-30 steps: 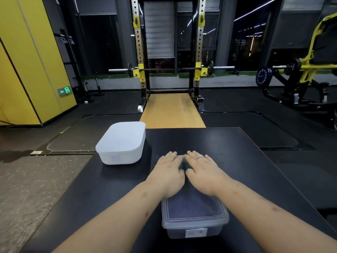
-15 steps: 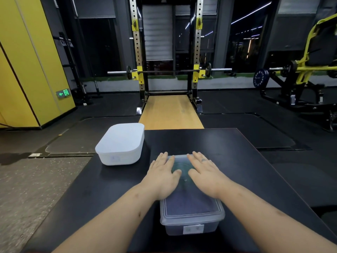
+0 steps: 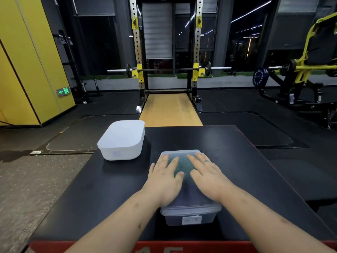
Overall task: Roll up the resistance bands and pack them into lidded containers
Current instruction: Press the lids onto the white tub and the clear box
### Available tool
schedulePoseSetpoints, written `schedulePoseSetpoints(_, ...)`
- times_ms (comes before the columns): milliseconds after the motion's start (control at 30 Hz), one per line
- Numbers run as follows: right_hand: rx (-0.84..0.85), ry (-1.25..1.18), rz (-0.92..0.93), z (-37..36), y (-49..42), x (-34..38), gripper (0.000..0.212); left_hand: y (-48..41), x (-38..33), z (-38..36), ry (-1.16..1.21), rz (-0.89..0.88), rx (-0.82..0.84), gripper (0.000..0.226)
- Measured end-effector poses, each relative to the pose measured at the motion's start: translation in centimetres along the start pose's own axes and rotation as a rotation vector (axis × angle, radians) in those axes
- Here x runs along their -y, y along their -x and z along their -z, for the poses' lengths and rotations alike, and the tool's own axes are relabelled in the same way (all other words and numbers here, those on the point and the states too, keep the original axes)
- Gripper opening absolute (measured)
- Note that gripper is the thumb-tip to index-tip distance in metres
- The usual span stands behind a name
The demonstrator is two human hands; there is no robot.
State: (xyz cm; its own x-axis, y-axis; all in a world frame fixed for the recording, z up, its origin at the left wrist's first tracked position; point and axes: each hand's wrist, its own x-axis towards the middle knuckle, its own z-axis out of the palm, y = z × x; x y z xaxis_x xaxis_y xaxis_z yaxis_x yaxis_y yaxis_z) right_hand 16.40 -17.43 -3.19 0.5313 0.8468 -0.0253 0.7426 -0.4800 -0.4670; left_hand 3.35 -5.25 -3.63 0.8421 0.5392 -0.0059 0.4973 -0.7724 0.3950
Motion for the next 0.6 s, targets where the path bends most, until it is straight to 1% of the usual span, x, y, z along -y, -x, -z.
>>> schedulePoseSetpoints(100,-0.012,-0.017,-0.010,0.5,0.3,0.3,0.060,0.3,-0.2,0.5,0.003,0.010,-0.013,0.059)
schedulePoseSetpoints(233,-0.040,0.034,-0.026,0.8,1.7,1.0,0.061,1.9,-1.0,0.9,-0.013,0.018,-0.050,0.056)
schedulePoseSetpoints(367,-0.073,0.126,-0.026,-0.5,3.6,2.0,0.062,3.8,-1.7,-0.3,-0.041,0.019,-0.076,0.055)
schedulePoseSetpoints(467,-0.114,0.132,-0.050,-0.8,3.7,2.0,0.063,3.7,-1.8,-0.8,-0.064,0.018,-0.121,0.055)
schedulePoseSetpoints(600,-0.110,0.156,-0.043,-0.8,3.9,2.1,0.064,4.1,-2.1,-0.7,-0.080,0.018,-0.150,0.055)
